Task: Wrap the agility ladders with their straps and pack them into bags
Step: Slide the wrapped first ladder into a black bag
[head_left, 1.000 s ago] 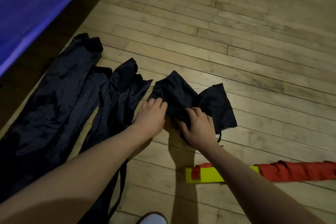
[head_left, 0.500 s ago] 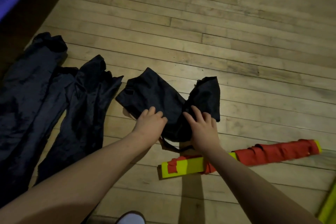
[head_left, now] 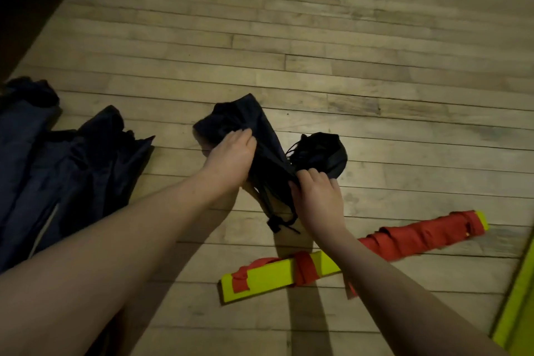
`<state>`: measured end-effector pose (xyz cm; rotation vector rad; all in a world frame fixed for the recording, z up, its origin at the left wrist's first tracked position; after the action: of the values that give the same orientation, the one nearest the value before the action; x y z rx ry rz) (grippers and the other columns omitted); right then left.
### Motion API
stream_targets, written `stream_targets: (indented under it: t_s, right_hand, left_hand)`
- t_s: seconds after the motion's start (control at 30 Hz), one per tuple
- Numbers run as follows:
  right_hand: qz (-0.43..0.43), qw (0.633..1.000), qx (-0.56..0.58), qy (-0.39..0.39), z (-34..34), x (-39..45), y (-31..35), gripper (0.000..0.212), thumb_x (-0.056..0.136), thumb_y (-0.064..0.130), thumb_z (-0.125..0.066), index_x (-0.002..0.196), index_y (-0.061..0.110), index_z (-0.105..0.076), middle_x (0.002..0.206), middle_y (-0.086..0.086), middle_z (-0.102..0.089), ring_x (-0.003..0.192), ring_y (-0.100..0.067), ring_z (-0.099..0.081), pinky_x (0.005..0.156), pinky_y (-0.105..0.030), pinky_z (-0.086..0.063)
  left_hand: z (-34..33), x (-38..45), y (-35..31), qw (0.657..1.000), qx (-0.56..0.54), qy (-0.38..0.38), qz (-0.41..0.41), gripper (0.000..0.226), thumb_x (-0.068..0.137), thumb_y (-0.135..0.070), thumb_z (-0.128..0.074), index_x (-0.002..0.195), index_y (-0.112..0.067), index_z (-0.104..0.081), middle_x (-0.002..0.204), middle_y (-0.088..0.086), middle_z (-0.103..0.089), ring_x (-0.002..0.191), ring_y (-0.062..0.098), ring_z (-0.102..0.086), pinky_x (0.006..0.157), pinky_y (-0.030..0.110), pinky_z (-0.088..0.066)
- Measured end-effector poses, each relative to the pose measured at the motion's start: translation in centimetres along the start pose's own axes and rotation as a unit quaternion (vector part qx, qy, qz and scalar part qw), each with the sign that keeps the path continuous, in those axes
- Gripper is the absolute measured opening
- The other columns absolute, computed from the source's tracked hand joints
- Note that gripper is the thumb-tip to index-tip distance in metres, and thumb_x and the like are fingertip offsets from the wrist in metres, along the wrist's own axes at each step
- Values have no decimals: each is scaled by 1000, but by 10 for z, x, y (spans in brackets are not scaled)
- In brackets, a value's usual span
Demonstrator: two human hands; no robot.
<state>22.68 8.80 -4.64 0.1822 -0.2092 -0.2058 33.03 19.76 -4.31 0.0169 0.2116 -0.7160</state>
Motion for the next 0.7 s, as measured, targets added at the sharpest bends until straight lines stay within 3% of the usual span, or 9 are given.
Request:
stream_targets:
  t_s: [0.07,0.13,0.2,0.3,0.43,0.57,0.7]
  right_hand:
    - [-11,994,107,30,2,5,-4,21,87,16,-67,106,8,-64,89,-10,-62,83,-31,-60,69,-39,-48]
    - [-26,965,244,92,-3,4,-4,50,92,9,-57,140,17,-45,118,-7,-57,108,-22,-54,91,-36,-47]
    - [-19,955,280,93,3,1,-7,72,88,-2,-53,150,25,-29,136,-3,-45,121,-19,-45,101,-33,-43]
    - [-35,983,153,90,5,-1,-25,85,82,-2,-55,153,28,-19,153,0,-29,131,-26,-34,108,-41,-32]
    - [-72,976,50,201,-22,-2,-46,81,91,8,-51,154,26,-4,161,5,-10,144,-22,-17,114,-41,-19]
    - [-92,973,66,200,-34,3,-58,64,93,14,-51,148,10,-20,154,-8,-28,138,-27,-33,110,-38,-27]
    - [-69,977,-31,201,-40,1,-62,38,93,17,-49,130,13,-40,139,-7,-41,130,-28,-38,107,-38,-26]
  left_hand:
    - [4,12,-2,999,47,19,0,64,96,-16,-48,151,-8,-16,160,11,-8,147,30,-7,120,39,-6]
    - [8,18,-5,997,65,27,18,73,95,-20,-50,154,-15,-7,161,6,-1,147,30,-2,119,41,-2]
    - [15,18,-16,998,54,13,23,75,92,-19,-53,153,-15,-10,161,9,-7,146,31,-8,119,42,-6]
    - [19,8,-44,999,-20,-26,0,60,88,-17,-51,144,-12,-30,148,8,-31,135,28,-26,111,39,-21]
    - [0,-8,-78,996,-74,-45,-25,45,92,-28,-50,133,-14,-41,133,4,-42,119,24,-36,99,34,-29]
    - [-28,-16,-95,997,-48,-21,-52,40,96,-30,-49,132,-15,-41,131,6,-41,117,26,-39,97,35,-32]
    - [-50,-10,-92,998,-8,37,-58,45,95,-34,-51,135,-16,-40,136,6,-39,123,30,-39,98,39,-35]
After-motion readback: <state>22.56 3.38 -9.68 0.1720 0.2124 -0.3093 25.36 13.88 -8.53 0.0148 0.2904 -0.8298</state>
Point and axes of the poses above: each hand's wrist, its own x-axis towards the middle knuckle, its own z-axis out of the back of the hand, y = z × x, the point moved 8 cm from there along x, towards the middle knuckle
